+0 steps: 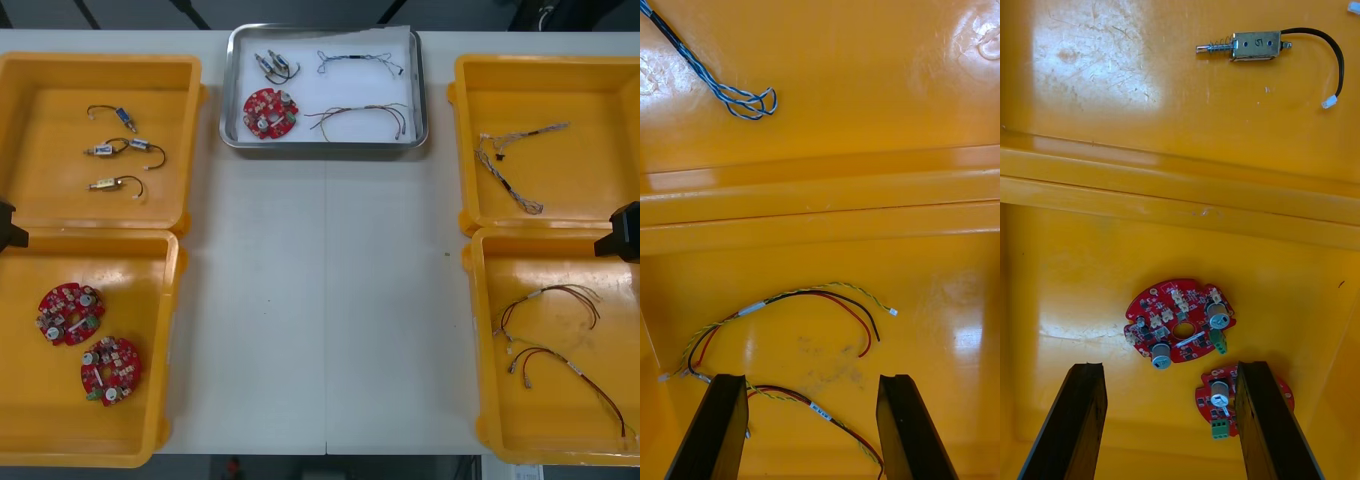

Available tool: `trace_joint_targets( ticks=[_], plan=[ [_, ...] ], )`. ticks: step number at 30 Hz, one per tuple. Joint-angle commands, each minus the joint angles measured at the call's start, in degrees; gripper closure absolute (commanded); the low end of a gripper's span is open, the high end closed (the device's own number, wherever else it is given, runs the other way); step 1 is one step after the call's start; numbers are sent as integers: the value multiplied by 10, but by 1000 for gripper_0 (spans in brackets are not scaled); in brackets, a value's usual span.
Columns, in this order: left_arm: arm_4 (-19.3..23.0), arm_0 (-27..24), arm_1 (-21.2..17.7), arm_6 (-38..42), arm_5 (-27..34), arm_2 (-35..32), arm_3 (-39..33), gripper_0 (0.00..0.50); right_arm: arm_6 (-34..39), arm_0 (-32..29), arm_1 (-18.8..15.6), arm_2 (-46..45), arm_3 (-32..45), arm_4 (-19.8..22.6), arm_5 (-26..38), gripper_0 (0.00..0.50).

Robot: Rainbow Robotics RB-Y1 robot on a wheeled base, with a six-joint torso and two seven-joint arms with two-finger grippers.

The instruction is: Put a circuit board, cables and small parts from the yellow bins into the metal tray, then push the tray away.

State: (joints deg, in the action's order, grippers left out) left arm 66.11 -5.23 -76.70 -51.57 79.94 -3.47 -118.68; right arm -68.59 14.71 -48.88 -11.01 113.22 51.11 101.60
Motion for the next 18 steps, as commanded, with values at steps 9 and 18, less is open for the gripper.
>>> trace_joint_targets(
  ticks=[9,18],
  plan=[
    [-5,-14,-27,-60,4,0,-2,0,-1,-3,4,-13,3,-5,-1,0],
    [-5,-14,-27,-60,4,0,-2,0,-1,-3,4,-13,3,-5,-1,0]
  ],
)
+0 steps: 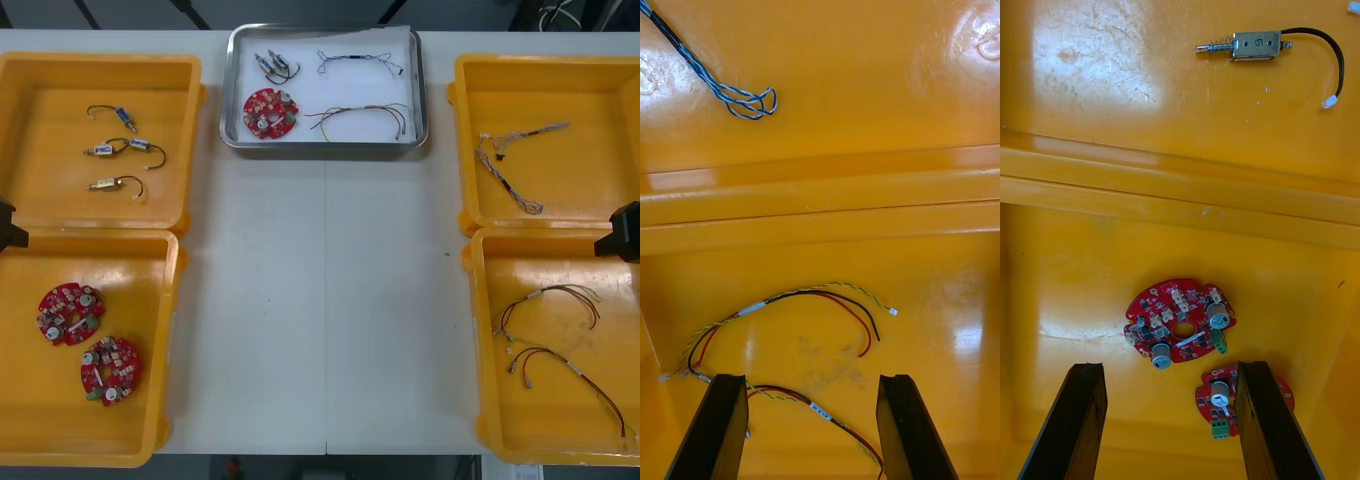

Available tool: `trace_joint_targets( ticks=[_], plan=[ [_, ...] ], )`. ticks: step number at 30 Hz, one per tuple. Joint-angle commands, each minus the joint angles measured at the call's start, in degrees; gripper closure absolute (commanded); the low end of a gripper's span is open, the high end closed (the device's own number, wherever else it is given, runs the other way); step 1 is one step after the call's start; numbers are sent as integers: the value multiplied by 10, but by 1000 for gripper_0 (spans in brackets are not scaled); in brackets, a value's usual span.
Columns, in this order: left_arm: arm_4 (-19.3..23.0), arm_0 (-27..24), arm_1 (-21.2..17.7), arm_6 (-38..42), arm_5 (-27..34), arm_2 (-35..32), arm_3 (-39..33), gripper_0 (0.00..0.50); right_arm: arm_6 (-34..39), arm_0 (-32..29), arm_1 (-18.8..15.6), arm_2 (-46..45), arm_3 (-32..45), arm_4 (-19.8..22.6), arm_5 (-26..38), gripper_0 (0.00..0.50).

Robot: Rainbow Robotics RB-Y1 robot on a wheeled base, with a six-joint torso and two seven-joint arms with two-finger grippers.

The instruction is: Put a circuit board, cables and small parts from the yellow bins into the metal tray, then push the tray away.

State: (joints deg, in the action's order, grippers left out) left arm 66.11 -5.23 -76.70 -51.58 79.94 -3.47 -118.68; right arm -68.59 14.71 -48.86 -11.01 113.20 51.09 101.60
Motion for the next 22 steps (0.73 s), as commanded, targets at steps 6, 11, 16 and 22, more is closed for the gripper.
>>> trace_joint_targets(
  ticks=[6,11,16,22],
  plan=[
    [-5,-14,-27,-60,4,0,-2,0,-1,-3,3,-13,4,-5,-1,0],
    [-5,-14,-27,-60,4,0,-2,0,-1,-3,3,-13,4,-5,-1,0],
    [-5,-14,-27,-60,4,0,-2,0,-1,-3,3,-13,4,-5,-1,0],
    [-5,-14,-27,-60,4,0,-2,0,-1,-3,3,-13,4,-5,-1,0]
  ],
)
